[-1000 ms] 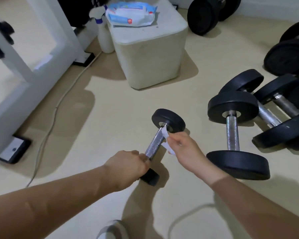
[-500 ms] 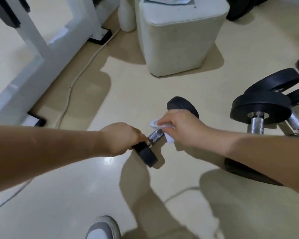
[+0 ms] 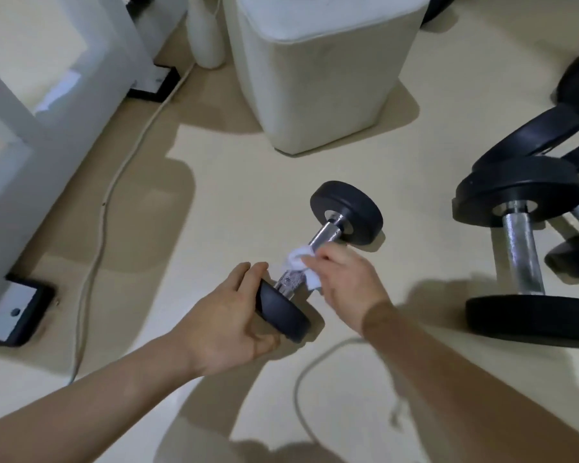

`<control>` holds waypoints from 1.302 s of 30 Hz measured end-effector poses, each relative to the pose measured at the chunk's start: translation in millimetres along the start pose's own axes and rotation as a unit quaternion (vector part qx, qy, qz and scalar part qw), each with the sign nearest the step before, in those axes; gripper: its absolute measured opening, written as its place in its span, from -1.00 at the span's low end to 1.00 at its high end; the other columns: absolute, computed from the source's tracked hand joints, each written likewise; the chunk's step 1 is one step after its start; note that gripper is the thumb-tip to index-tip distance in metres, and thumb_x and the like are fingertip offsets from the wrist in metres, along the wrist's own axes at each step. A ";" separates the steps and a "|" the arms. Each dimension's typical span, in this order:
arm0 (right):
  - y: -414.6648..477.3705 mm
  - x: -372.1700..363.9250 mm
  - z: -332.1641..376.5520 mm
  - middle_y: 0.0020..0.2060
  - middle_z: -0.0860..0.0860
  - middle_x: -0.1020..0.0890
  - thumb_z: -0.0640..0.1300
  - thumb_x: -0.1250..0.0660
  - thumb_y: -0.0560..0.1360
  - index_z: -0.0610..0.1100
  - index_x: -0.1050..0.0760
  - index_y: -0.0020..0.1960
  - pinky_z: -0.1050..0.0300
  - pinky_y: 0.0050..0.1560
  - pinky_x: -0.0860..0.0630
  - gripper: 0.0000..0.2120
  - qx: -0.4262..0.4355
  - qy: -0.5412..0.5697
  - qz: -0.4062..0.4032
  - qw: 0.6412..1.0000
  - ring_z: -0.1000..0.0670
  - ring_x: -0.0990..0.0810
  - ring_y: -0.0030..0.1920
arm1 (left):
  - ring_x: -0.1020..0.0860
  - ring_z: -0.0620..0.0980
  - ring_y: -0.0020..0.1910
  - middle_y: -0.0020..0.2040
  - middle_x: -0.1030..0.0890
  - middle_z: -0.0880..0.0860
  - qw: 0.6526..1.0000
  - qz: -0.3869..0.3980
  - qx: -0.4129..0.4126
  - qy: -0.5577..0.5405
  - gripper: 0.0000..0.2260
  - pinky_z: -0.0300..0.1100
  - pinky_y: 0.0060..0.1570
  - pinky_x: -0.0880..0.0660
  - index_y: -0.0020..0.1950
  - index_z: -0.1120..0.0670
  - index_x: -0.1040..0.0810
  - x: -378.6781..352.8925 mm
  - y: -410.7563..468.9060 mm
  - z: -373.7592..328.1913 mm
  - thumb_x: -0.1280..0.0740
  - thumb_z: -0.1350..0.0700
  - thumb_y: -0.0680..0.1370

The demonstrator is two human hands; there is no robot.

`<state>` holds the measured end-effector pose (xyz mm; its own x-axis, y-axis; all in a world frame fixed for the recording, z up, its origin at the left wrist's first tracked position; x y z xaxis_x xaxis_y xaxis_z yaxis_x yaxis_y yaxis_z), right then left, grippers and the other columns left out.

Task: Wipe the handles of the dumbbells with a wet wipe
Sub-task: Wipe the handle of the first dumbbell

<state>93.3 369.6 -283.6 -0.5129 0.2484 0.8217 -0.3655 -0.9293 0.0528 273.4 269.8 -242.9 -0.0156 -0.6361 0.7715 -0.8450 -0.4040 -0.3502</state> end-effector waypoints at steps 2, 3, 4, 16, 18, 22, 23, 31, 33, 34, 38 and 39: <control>5.4 8.6 -21.7 -0.08 0.10 -0.52 -0.16 -0.20 0.47 0.00 -0.51 0.01 0.01 -0.13 -0.55 -0.82 -0.131 0.007 -0.116 0.985 -0.06 -0.55 -0.16 | -0.48 0.01 0.16 0.36 -0.24 -0.04 0.999 0.001 -0.015 0.039 -0.02 -0.19 0.08 -0.44 0.50 0.05 -0.08 -0.9 0.8 2.7 -0.14 -0.45 0.21; 3.5 5.6 -15.1 -0.10 0.07 -0.57 -0.16 -0.21 0.48 -0.06 -0.58 -0.08 0.04 -0.11 -0.55 -0.83 -0.142 0.027 -0.149 0.978 -0.04 -0.56 -0.18 | -0.49 0.02 0.15 0.37 -0.25 -0.03 0.999 -0.005 -0.017 0.046 0.00 -0.22 0.04 -0.43 0.50 0.06 -0.09 -2.8 1.3 5.0 -0.12 -0.48 0.20; -0.3 0.2 1.9 -0.13 0.02 -0.60 -0.19 -0.23 0.48 -0.13 -0.62 -0.13 0.12 -0.07 -0.53 -0.82 -0.114 0.048 -0.141 0.982 0.01 -0.56 -0.18 | -0.50 0.02 0.14 0.38 -0.26 -0.02 0.999 -0.011 -0.015 0.047 0.01 -0.26 0.00 -0.40 0.50 0.07 -0.10 -5.2 1.7 7.3 -0.11 -0.50 0.20; -9.0 -17.3 39.3 -0.25 0.02 -0.46 -0.31 -0.30 0.48 -0.26 -0.58 -0.18 0.27 -0.19 -0.37 -0.89 -0.088 0.163 -0.094 0.978 0.09 -0.43 -0.28 | -0.36 0.04 0.37 0.47 -0.20 0.08 0.992 -0.031 0.016 0.123 -0.01 -0.19 0.05 -0.47 0.51 0.04 -0.03 -13.9 -6.3 -5.2 -0.03 -0.53 0.24; -6.1 -2.9 22.2 -0.23 -0.03 -0.53 -0.31 -0.28 0.48 -0.30 -0.60 -0.11 0.32 -0.18 -0.41 -0.88 -0.085 0.126 -0.093 0.984 0.13 -0.49 -0.25 | -0.53 0.09 0.21 0.34 -0.42 0.17 0.987 -0.051 0.003 0.151 -0.09 -0.18 -0.15 -0.55 0.43 0.12 -0.28 -15.4 -9.3 -11.7 -0.10 -0.49 0.30; -7.7 4.9 11.0 -0.14 -0.08 -0.61 -0.35 -0.31 0.43 -0.25 -0.65 -0.10 0.40 -0.08 -0.42 -0.85 -0.161 0.098 -0.206 0.960 0.13 -0.52 -0.15 | -0.60 0.14 0.06 0.21 -0.53 0.23 0.981 -0.079 -0.008 0.178 -0.25 -0.18 -0.25 -0.55 0.32 0.16 -0.45 -17.9 -12.0 -23.4 -0.08 -0.40 0.41; -14.5 -5.3 19.7 -0.15 -0.08 -0.61 -0.38 -0.31 0.42 -0.25 -0.65 -0.12 0.42 -0.07 -0.42 -0.84 -0.128 0.113 -0.176 0.969 0.13 -0.52 -0.16 | -0.59 0.16 0.08 0.23 -0.51 0.24 0.983 -0.075 -0.008 0.166 -0.26 -0.17 -0.19 -0.55 0.34 0.16 -0.43 -18.4 -12.4 -24.0 -0.07 -0.38 0.42; 7.4 -12.9 18.7 -0.16 0.11 -0.54 -0.33 -0.38 0.42 -0.15 -0.67 -0.13 0.21 -0.04 -0.49 -0.86 -0.168 0.161 -0.191 0.953 0.13 -0.53 -0.16 | -0.52 -0.08 -0.06 0.14 -0.37 -0.19 1.000 0.012 -0.014 -0.017 -0.36 -0.30 -0.13 -0.39 0.23 -0.26 -0.26 6.7 8.9 12.3 -0.40 -0.39 0.24; -1.7 -17.3 32.6 -0.16 0.17 -0.54 -0.24 -0.36 0.44 -0.06 -0.67 -0.15 0.18 -0.07 -0.50 -0.87 -0.115 0.149 -0.098 0.977 0.12 -0.54 -0.17 | -0.52 -0.08 -0.09 0.02 -0.46 -0.15 1.000 0.013 -0.013 -0.012 -0.45 -0.25 -0.09 -0.43 0.11 -0.22 -0.37 13.5 14.4 15.8 -0.48 -0.31 0.22; -1.8 -13.6 27.8 -0.16 0.16 -0.55 -0.21 -0.36 0.44 -0.05 -0.67 -0.15 0.14 -0.08 -0.51 -0.87 -0.104 0.136 -0.089 0.981 0.09 -0.57 -0.17 | -0.52 -0.06 -0.12 -0.05 -0.50 -0.13 1.000 0.008 -0.011 0.004 -0.46 -0.21 -0.10 -0.44 0.07 -0.18 -0.41 12.6 16.2 12.7 -0.46 -0.34 0.21; 19.5 12.9 0.8 -0.17 0.21 -0.56 -0.23 -0.39 0.44 -0.02 -0.67 -0.17 0.11 -0.02 -0.51 -0.85 -0.193 0.133 -0.141 0.962 0.10 -0.57 -0.13 | -0.52 0.00 -0.27 -0.26 -0.56 -0.07 0.999 -0.032 -0.010 0.000 -0.45 -0.11 -0.24 -0.46 -0.11 -0.07 -0.34 -12.6 6.9 -29.2 -0.27 -0.50 0.23; 17.0 15.7 2.4 -0.19 0.23 -0.56 -0.22 -0.40 0.43 0.01 -0.66 -0.18 0.11 -0.04 -0.51 -0.86 -0.198 0.139 -0.117 0.963 0.11 -0.57 -0.13 | -0.48 -0.02 -0.31 -0.29 -0.55 -0.08 0.999 -0.024 0.011 -0.041 -0.50 -0.12 -0.27 -0.45 -0.16 -0.08 -0.28 -21.0 3.4 -39.4 -0.32 -0.45 0.28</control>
<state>80.9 357.1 -268.5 -0.5489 0.5536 0.6264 -0.7359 -0.6754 -0.0480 249.8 307.6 -239.4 0.0693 -0.6665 0.7423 -0.8323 -0.4488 -0.3252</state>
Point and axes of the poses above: each hand's wrist, its own y-axis towards the middle knuckle, its own x-axis out of the back of the hand, z = x × y, the point moved 2 cm from there along y, towards the middle knuckle
